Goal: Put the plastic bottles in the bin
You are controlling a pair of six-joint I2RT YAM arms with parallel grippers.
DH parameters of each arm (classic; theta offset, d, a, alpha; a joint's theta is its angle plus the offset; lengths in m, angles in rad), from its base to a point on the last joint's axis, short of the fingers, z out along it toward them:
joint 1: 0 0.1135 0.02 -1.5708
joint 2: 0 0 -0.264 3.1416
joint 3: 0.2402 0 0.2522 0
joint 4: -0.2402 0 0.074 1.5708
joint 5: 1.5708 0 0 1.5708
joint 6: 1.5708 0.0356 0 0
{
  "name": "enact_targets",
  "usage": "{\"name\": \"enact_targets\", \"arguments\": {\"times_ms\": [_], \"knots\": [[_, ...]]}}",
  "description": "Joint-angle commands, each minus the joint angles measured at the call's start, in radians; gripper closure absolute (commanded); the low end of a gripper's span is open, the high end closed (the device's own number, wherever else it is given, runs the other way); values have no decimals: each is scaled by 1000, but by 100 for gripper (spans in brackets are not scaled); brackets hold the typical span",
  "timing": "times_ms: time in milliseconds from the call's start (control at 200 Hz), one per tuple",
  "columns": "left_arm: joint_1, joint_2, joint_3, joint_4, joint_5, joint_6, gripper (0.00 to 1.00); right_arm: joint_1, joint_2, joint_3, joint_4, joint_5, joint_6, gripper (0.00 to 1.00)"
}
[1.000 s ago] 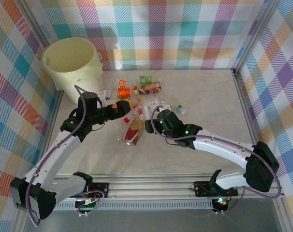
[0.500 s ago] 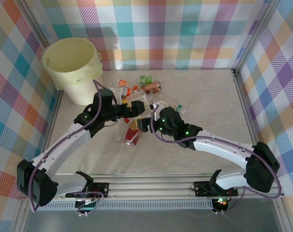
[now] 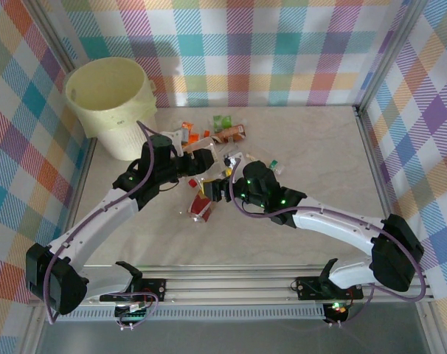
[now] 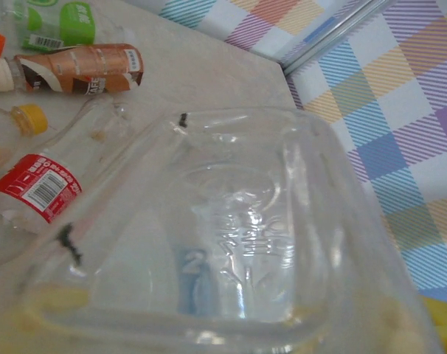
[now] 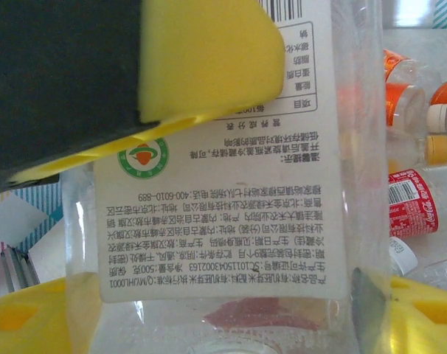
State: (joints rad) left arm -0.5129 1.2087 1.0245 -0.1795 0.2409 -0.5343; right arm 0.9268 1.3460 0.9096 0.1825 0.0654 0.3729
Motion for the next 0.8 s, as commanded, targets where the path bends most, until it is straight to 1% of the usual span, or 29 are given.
{"name": "enact_targets", "arguments": {"times_ms": [0,135,320,445,545,630,655,680,730,795], "knots": [[-9,-23,-11,41,-1,7,41,4,4,29,40,-59,-23,43],[-8,-33,-19,41,-17,6,45,5,2,26,37,-63,-19,39],[-9,-47,-31,54,-36,1,47,4,5,28,10,-48,-16,26],[-9,-63,-34,35,-95,0,46,4,0,25,-10,-19,-5,19],[-8,-53,3,-21,-133,13,47,4,-6,26,-37,5,-7,14],[-7,-47,47,-81,-203,32,47,4,-15,25,-57,23,-11,5],[-7,-47,61,-89,-237,41,47,4,-18,22,-59,30,-12,0],[-6,-48,76,-134,-268,52,47,5,-22,18,-60,39,-14,0],[1,-46,113,-169,-336,75,47,4,-32,9,-58,60,-14,0],[15,-45,163,-200,-391,123,47,5,-46,-8,-56,92,-15,0]]}}
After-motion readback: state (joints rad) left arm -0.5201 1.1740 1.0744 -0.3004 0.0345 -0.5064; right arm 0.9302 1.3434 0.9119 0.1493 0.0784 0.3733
